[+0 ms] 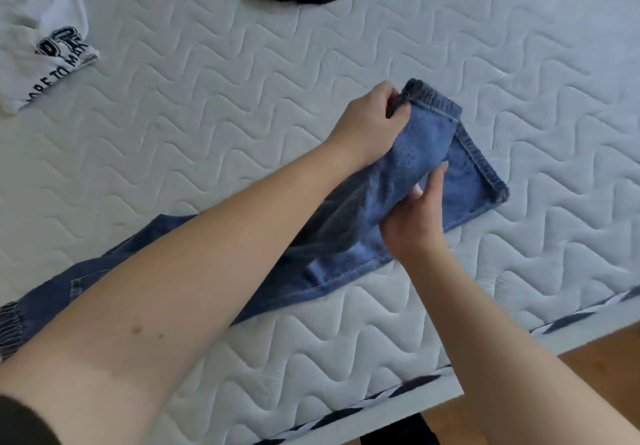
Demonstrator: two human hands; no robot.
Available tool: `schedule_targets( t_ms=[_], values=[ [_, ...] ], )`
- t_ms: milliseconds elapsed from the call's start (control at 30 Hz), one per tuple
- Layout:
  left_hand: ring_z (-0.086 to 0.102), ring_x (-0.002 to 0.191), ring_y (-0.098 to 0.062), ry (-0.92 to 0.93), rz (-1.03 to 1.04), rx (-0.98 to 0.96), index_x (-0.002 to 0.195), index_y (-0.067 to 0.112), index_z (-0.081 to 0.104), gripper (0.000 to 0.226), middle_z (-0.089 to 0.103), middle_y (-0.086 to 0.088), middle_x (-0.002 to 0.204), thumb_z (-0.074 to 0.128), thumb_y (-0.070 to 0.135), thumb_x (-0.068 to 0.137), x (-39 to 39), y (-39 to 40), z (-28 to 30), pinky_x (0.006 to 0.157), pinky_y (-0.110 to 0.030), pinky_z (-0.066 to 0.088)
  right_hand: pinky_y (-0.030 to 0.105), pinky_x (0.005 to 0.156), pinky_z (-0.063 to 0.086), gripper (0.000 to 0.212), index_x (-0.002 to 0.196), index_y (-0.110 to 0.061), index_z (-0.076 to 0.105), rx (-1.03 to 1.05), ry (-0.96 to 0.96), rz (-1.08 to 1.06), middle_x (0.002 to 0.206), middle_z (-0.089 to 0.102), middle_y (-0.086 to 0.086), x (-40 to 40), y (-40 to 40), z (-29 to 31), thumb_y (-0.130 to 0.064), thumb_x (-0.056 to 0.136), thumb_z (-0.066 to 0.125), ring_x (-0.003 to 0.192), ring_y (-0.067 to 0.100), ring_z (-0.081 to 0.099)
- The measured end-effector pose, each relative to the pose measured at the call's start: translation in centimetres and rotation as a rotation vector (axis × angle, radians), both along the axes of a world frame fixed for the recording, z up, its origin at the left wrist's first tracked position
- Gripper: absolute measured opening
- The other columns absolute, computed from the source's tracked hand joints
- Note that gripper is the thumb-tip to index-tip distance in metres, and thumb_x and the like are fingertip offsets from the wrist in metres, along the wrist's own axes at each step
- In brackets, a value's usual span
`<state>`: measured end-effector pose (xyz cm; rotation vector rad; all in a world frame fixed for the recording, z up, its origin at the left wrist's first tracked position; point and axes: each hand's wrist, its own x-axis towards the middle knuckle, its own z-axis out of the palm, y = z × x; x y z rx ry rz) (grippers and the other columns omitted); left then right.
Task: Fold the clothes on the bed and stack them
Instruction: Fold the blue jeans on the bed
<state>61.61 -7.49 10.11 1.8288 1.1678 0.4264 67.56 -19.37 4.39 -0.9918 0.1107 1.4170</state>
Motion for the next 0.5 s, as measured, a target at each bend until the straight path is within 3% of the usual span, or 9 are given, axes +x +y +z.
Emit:
schedule_targets(
  t_ms=[67, 167, 233, 333, 500],
  values=[
    [0.052, 0.067, -0.013, -0.016, -0.077, -0.025, 0.085, 0.018, 0.049, 0.014, 0.057, 0.003, 0.075, 0.053, 0.024, 0.097, 3.9, -0.3, -0.4, 0.063, -0.02, 0.039, 0.031, 0.099, 0.05, 0.066, 0.131, -0.022, 0.058, -0.007, -0.05, -0.041, 0.13, 0.064, 0.0, 3.6, -0.3, 0.2, -0.069, 0.093, 0.032, 0.123, 0.016, 0.059],
    [0.061, 0.084, -0.015, -0.014, -0.253, -0.077, 0.096, 0.019, 0.063, 0.007, 0.066, 0.002, 0.091, 0.056, 0.022, 0.095, 8.4, -1.3, -1.6, 0.075, -0.024, 0.045, 0.026, 0.091, 0.052, 0.038, 0.138, -0.015, 0.05, -0.134, -0.263, -0.062, 0.12, 0.063, -0.006, 8.9, -1.0, -0.6, -0.033, 0.105, 0.042, 0.105, 0.005, 0.064],
    [0.061, 0.09, -0.01, -0.011, -0.335, -0.127, 0.108, 0.019, 0.066, 0.016, 0.066, 0.008, 0.096, 0.056, 0.026, 0.097, 9.7, -2.1, -2.9, 0.083, -0.021, 0.045, 0.027, 0.089, 0.053, 0.035, 0.137, -0.01, 0.049, -0.2, -0.337, -0.087, 0.108, 0.063, -0.004, 12.0, -1.3, -1.7, -0.017, 0.103, 0.046, 0.091, 0.004, 0.066],
    [0.062, 0.095, -0.011, 0.069, -0.391, -0.135, 0.122, 0.023, 0.059, 0.029, 0.064, 0.007, 0.102, 0.061, 0.032, 0.094, 8.9, -2.6, -5.6, 0.09, -0.024, 0.046, 0.033, 0.097, 0.05, 0.029, 0.13, -0.02, 0.053, -0.263, -0.275, -0.113, 0.11, 0.068, -0.001, 14.5, -1.7, -3.8, -0.014, 0.102, 0.049, 0.102, 0.014, 0.067],
    [0.053, 0.122, -0.023, 0.425, -0.391, -0.184, 0.141, 0.025, 0.04, 0.069, 0.053, -0.004, 0.134, 0.071, 0.046, 0.083, 3.6, -2.8, -10.4, 0.104, -0.04, 0.042, 0.038, 0.107, 0.041, 0.048, 0.147, -0.018, 0.033, -0.292, -0.279, 0.018, 0.133, 0.052, 0.008, 13.8, -3.6, -6.5, -0.001, 0.102, 0.04, 0.124, 0.026, 0.054]
  ],
)
